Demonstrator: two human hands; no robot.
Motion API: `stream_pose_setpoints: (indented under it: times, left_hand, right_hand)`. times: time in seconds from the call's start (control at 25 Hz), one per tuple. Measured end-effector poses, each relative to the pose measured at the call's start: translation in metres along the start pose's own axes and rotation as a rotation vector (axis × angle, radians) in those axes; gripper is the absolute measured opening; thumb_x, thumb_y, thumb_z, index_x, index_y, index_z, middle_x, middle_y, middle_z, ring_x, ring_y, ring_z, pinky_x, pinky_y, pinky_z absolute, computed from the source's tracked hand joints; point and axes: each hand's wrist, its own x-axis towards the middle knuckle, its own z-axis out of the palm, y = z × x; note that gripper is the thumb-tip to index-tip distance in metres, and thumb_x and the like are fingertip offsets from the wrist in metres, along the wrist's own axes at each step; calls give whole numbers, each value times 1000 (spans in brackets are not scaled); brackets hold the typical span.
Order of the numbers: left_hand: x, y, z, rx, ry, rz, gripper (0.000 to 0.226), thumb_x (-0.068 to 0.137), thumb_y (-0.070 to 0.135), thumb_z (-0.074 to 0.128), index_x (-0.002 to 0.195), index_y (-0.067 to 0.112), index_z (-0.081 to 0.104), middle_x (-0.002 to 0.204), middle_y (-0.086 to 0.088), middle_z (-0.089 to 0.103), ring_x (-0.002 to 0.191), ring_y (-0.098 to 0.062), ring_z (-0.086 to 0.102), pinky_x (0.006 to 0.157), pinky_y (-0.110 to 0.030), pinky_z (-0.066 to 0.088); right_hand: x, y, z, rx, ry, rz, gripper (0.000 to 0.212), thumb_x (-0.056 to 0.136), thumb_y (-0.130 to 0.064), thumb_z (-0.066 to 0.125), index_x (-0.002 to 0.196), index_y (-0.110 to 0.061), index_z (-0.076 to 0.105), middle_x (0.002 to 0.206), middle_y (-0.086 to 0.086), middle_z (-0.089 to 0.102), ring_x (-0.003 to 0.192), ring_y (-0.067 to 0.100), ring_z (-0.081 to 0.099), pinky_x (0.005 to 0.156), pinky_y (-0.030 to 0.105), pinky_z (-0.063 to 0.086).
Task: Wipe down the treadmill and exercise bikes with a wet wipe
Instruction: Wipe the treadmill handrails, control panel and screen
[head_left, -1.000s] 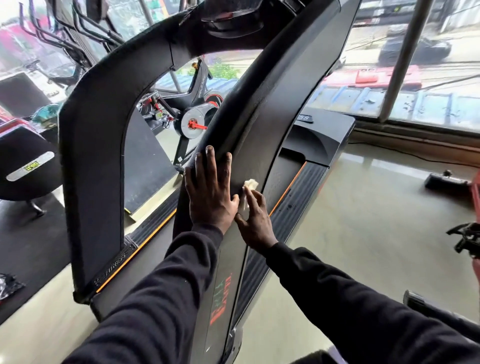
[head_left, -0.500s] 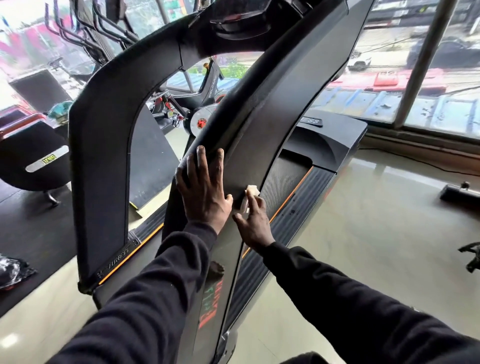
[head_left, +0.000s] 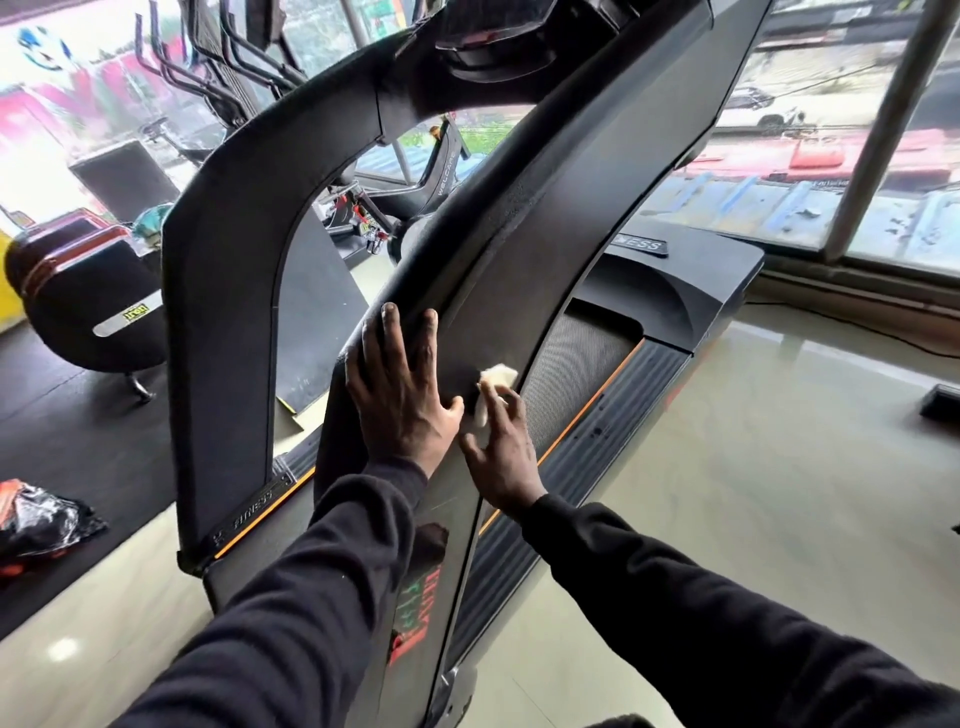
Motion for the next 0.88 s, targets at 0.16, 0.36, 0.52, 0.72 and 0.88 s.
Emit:
stream_pose_setpoints:
  times: [0.16, 0.36, 0.52, 0.72, 0.88]
  left_hand:
    - [1, 2, 0, -6, -3, -24, 103, 64, 47, 80, 151, 20, 32, 156, -21, 27, 141, -39, 26, 113, -57, 21]
    - [6, 7, -4, -31, 9, -26, 92, 71, 42, 73, 150, 19, 34, 155, -20, 25, 139, -41, 28, 112, -60, 24]
    - [18, 17, -5, -13, -39, -17, 108, 59, 45, 82, 151, 20, 32, 157, -20, 24, 140, -41, 28, 113, -58, 21]
    - [17, 21, -2, 20, -25, -21, 114, 55, 46, 85, 152, 19, 32, 157, -21, 24, 140, -42, 25, 112, -59, 24]
    - [16, 23, -2, 25, -9, -22, 113, 54, 43, 86, 151, 20, 33, 157, -20, 23, 140, -41, 25, 112, -58, 24]
  right_hand:
    - [0, -3, 1, -10, 18, -110, 73, 83, -8, 58, 150, -11, 30, 146, 14, 30, 136, 25, 35, 112, 30, 34]
    - [4, -17, -3, -16, 46, -184, 60, 89, -11, 41, 148, -13, 33, 145, 15, 32, 134, 25, 35, 112, 31, 33]
    - [18, 2, -14, -15, 29, -46, 70, 83, 1, 41, 151, -7, 26, 147, 17, 28, 135, 29, 32, 112, 29, 31]
    - [2, 18, -7, -36, -90, -83, 69, 87, 1, 50, 151, -7, 25, 148, 16, 26, 136, 24, 30, 107, 17, 25]
    - [13, 22, -11, -25, -64, 77, 67, 91, -9, 54, 151, -8, 24, 148, 14, 26, 135, 27, 34, 109, 29, 29]
